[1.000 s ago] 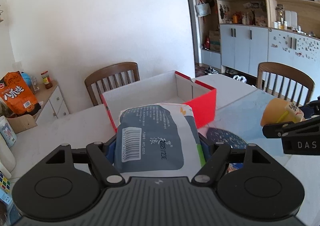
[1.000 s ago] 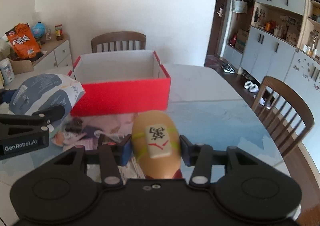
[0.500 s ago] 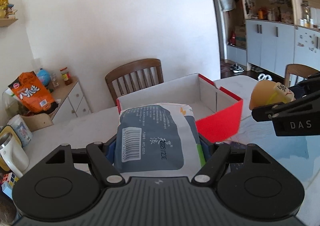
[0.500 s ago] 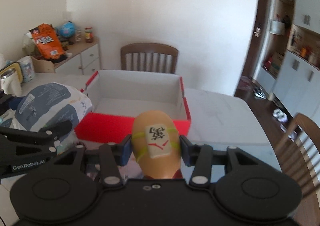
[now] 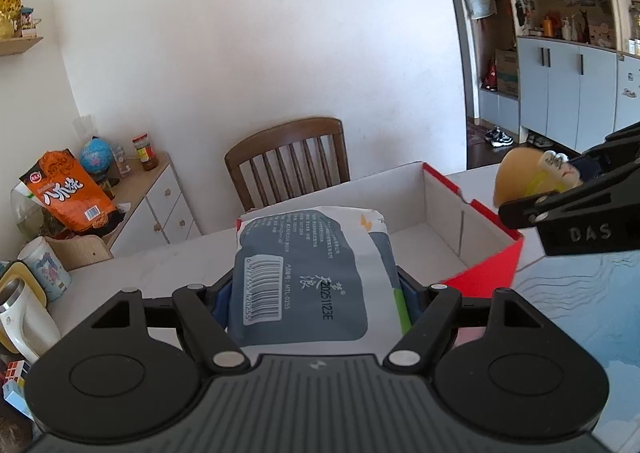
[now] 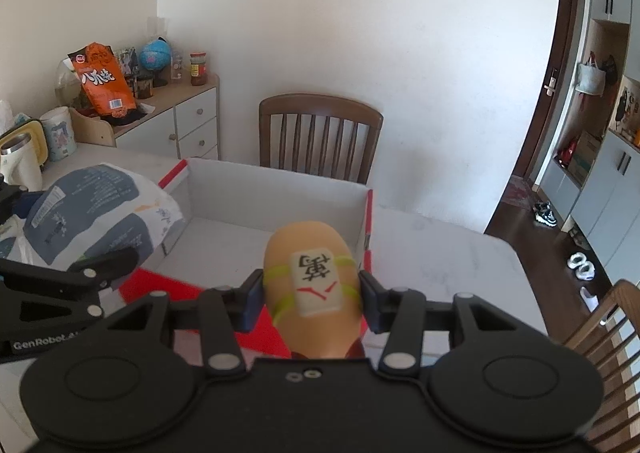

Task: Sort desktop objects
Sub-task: 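Carry the bag with the left tool and the piggy toy with the right tool into the red box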

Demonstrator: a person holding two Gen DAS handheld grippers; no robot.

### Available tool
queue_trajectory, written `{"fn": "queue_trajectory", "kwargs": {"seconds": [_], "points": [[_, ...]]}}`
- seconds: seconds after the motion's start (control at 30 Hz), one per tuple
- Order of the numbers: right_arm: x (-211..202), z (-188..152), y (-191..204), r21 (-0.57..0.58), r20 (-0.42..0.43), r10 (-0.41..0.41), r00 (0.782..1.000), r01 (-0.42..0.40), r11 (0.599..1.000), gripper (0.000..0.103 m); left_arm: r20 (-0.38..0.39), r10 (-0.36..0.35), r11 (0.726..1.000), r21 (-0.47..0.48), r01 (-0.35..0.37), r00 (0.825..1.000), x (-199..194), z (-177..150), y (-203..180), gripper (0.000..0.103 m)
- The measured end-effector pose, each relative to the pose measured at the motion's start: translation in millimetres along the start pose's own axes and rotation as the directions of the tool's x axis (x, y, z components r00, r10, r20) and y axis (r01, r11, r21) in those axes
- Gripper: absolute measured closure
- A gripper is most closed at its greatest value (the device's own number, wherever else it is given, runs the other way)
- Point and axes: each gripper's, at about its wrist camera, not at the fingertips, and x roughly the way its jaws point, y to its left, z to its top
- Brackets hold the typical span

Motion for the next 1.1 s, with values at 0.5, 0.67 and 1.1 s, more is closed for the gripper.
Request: {"fn": "queue_trajectory", "kwargs": {"seconds": [0.5, 0.67, 1.1], "points": [[46.0, 25.6, 2.7, -0.089, -0.025, 0.043, 0.999, -0.045, 0.995, 0.055, -0.044, -0.033, 0.999, -0.033, 0.032, 0.998, 61.5, 23.6, 15.1, 0.027], [68.9, 30.6, 3.0, -0.083, -0.063, 0.052, 0.997, -0.057, 0.995, 0.055, -0.083, -0.054, 0.998, -0.049, 0.05, 0.995, 86.5, 32.5, 22.5, 0.027], [110.0, 33.8, -10.0, -0.06, -0.169, 0.077, 0.983, -0.088, 0.994, 0.055, -0.176, -0.104, 0.995, -0.025, 0.101, 0.979, 138.4, 41.0, 26.0, 0.027]]}}
